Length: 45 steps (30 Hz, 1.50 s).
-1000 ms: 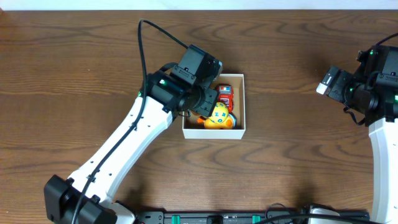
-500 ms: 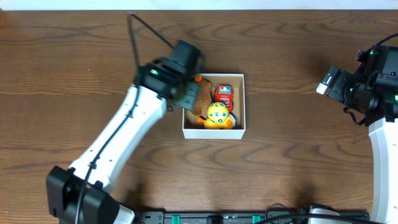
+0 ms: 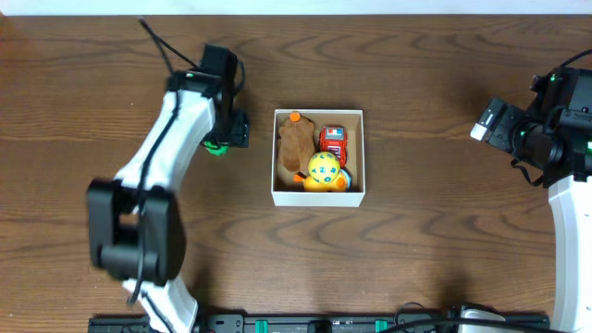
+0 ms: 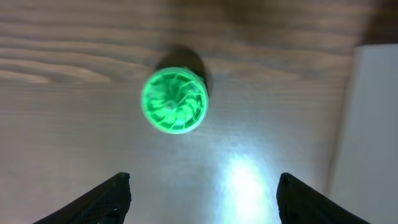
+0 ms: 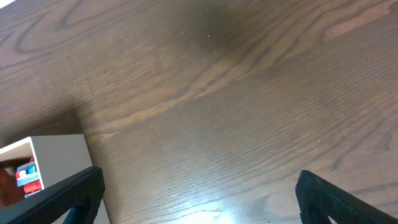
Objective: Pack container
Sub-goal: 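Move the left gripper to the green spiky ball, then lower the left gripper and close it on the green ball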
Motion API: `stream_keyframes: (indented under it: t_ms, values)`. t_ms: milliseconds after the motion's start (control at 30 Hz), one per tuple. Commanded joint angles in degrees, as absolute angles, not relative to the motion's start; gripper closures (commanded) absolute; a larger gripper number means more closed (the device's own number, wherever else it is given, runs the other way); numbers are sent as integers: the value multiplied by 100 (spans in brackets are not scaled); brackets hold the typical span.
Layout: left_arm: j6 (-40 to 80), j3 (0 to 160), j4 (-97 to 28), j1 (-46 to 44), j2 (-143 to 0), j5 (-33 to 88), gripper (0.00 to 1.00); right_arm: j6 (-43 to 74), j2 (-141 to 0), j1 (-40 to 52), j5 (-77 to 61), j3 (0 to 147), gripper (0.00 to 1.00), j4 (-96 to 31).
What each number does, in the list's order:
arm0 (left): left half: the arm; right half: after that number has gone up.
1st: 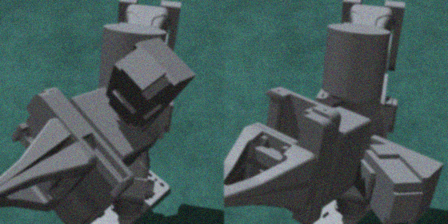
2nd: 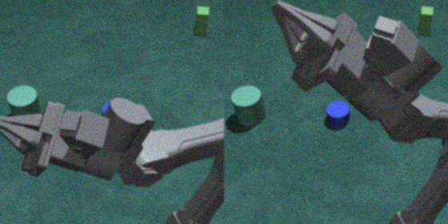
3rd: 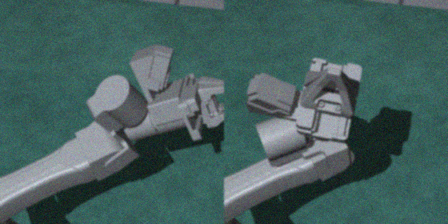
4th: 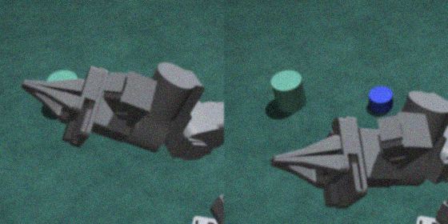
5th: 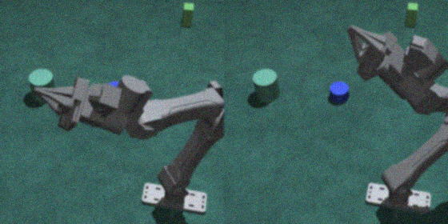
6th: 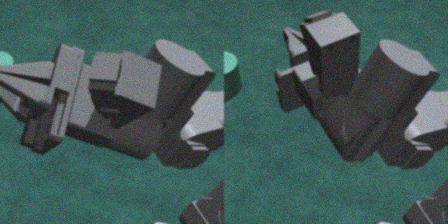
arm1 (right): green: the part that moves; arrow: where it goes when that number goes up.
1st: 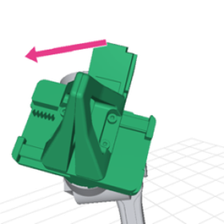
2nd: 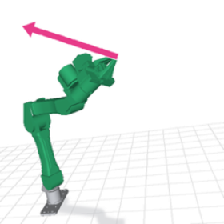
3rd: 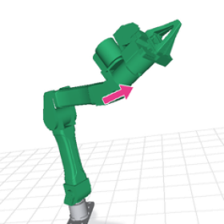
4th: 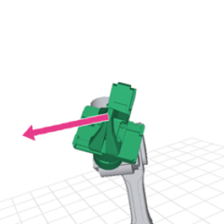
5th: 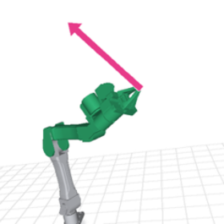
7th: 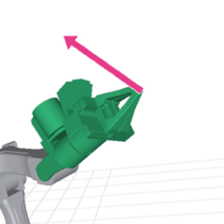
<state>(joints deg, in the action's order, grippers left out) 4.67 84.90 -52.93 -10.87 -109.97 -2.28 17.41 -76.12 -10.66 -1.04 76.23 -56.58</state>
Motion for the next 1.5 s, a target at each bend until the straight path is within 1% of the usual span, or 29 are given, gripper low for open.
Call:
stream_keyframes:
  t_ms: [0,133,400,800,1133,1467]
  values:
    - [445,8523,-5183,-991,-11426,-189,25,1798,-7629,-1092,-45,7634,1,-5671]
    - [322,8523,-5002,-910,-11716,-217,24,1798,-7629,-1092,-45,7634,1,-5671]
    - [320,8525,-4897,-760,-11723,-222,24,1798,-7629,-1092,-45,7634,1,-5671]
    - [303,8523,-4316,-478,-11758,-58,24,1798,-7629,-1092,-45,7634,1,-5671]
    - [305,8517,-4342,-480,-11994,412,25,1798,-7629,-1092,-45,7634,1,-5671]
    - [303,8401,-4327,-478,-11996,410,25,1798,-7629,-1092,-45,7634,1,-5673]
